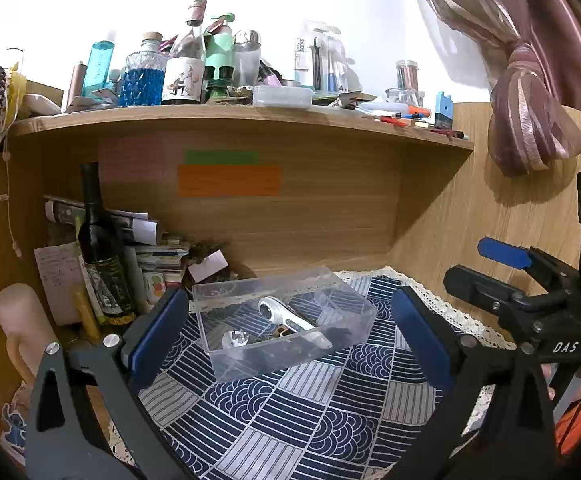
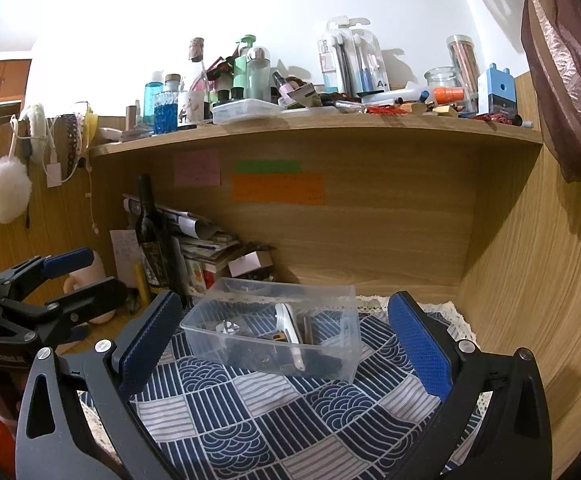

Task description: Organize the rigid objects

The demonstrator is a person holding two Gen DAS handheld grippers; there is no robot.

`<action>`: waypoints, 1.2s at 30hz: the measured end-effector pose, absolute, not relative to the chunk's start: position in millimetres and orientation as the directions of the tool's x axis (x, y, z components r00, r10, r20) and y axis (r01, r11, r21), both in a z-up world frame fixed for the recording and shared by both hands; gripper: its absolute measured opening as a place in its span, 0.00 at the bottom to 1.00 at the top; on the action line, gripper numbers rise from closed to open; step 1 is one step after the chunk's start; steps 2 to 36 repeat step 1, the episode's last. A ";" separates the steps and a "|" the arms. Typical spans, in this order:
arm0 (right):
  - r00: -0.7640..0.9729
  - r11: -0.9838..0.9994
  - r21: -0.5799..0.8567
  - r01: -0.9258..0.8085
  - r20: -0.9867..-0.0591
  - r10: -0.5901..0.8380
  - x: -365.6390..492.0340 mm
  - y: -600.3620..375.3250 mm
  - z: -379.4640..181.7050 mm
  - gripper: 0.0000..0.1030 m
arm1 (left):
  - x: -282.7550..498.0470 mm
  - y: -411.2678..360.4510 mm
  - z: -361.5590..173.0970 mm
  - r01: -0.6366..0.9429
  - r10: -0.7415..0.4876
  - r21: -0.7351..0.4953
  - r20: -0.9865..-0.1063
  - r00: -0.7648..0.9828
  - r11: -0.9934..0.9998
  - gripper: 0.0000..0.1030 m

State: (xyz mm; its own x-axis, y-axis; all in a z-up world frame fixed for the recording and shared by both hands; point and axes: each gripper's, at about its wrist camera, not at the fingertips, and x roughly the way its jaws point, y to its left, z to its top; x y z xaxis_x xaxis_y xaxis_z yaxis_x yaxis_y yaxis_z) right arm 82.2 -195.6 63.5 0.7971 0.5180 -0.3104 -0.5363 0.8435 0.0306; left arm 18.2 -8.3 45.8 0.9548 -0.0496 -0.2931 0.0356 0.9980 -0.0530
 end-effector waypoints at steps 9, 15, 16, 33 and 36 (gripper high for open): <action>0.797 0.844 0.030 -0.536 -0.312 0.517 82.9 -195.5 62.9 1.00 | 18.6 -7.6 45.5 0.036 -0.051 -0.056 -0.295 0.954 0.998 1.00; 0.797 0.844 0.030 -0.536 -0.312 0.517 82.9 -195.5 62.9 1.00 | 18.6 -7.6 45.5 0.036 -0.051 -0.056 -0.295 0.954 0.998 1.00; 0.797 0.844 0.030 -0.536 -0.312 0.517 82.9 -195.5 62.9 1.00 | 18.6 -7.6 45.5 0.036 -0.051 -0.056 -0.295 0.954 0.998 1.00; 0.797 0.844 0.030 -0.536 -0.312 0.517 82.9 -195.5 62.9 1.00 | 18.6 -7.6 45.5 0.036 -0.051 -0.056 -0.295 0.954 0.998 1.00; 0.797 0.844 0.030 -0.536 -0.312 0.517 82.9 -195.5 62.9 1.00 | 18.6 -7.6 45.5 0.036 -0.051 -0.056 -0.295 0.954 0.998 1.00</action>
